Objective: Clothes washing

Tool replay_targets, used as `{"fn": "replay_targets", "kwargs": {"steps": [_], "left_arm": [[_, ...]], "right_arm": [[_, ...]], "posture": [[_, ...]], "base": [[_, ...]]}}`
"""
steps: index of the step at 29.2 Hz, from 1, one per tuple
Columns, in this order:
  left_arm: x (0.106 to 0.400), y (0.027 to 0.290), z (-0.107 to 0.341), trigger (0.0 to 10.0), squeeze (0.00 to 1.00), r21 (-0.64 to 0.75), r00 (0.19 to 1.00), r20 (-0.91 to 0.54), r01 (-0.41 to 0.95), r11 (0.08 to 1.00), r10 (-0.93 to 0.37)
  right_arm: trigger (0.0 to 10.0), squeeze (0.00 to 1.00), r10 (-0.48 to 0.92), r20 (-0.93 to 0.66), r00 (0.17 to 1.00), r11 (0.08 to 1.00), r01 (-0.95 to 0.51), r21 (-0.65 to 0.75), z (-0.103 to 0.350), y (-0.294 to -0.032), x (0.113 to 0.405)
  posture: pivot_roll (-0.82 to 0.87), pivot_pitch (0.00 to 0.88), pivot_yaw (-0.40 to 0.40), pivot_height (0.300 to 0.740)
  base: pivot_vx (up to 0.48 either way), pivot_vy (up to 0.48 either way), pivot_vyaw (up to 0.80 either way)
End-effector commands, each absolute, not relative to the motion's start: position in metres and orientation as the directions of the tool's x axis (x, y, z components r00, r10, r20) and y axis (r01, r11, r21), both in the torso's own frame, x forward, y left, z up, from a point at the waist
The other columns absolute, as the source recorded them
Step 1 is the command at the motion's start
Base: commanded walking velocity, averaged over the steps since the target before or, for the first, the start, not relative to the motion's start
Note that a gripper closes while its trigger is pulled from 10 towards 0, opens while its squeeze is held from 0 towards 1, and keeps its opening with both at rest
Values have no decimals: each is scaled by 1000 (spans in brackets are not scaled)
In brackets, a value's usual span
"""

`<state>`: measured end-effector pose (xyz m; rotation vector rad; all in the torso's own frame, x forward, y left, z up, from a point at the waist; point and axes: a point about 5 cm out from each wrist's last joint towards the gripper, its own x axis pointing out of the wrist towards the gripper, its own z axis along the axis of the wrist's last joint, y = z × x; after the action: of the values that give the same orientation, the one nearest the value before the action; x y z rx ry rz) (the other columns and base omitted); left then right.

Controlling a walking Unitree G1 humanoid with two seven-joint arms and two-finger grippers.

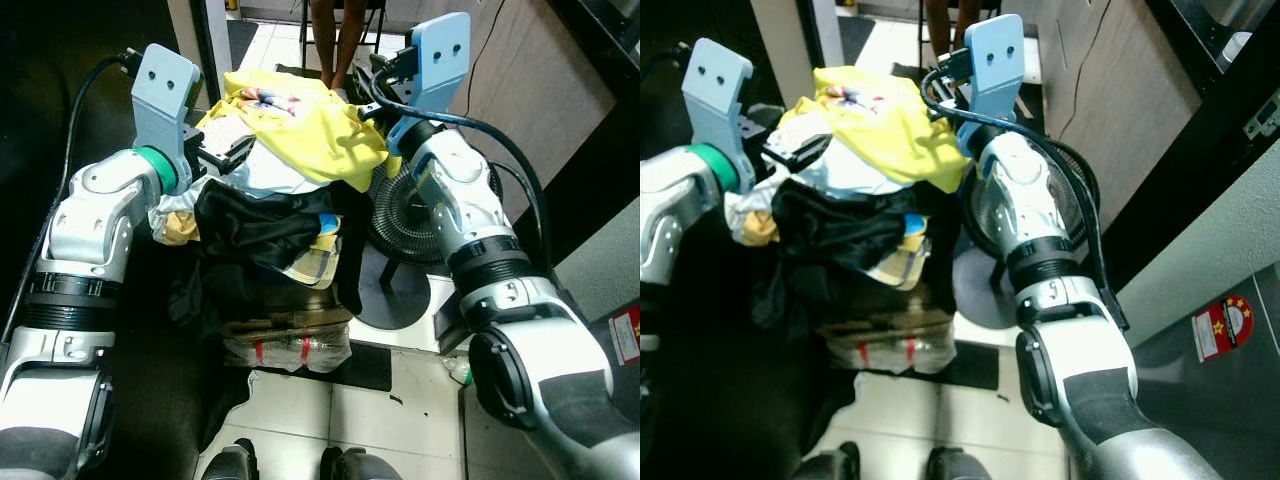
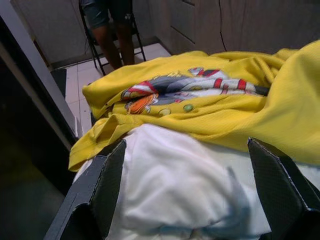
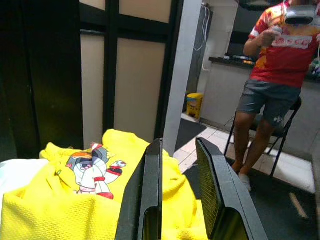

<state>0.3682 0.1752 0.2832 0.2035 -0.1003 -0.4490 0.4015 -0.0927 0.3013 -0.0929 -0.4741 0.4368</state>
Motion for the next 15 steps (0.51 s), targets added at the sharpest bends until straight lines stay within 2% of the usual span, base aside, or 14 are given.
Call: {"fn": "replay_targets", "kwargs": {"steps": [1,7,9,10,15], "left_arm": [[369,161,289,10000,0,229,869,77,461,857,-488],[377,145,293,10000,0,234,854,88,482,844,-512],[380,139,297,10000,0,229,852,98,483,845,-513],[382,136,299,10000,0,228,851,106,483,845,-515],[381,136,301,10000,0,227,853,114,478,849,-510]], "right_arm": [[10000,0,428,420,800,904,-377,-204,302,-91,402],[10000,0,425,401,812,905,-372,-208,300,-94,404],[10000,0,475,355,805,879,-419,-227,296,-90,405],[10000,1000,521,323,790,853,-467,-233,294,-85,404],[10000,1000,571,303,763,821,-527,-222,296,-77,403]], "posture": [[88,77,-1,740],[70,77,7,740],[60,78,11,740],[56,79,10,740],[71,88,1,740]], "base": [[0,0,0],[0,0,0],[0,0,0],[0,0,0],[0,0,0]]}}
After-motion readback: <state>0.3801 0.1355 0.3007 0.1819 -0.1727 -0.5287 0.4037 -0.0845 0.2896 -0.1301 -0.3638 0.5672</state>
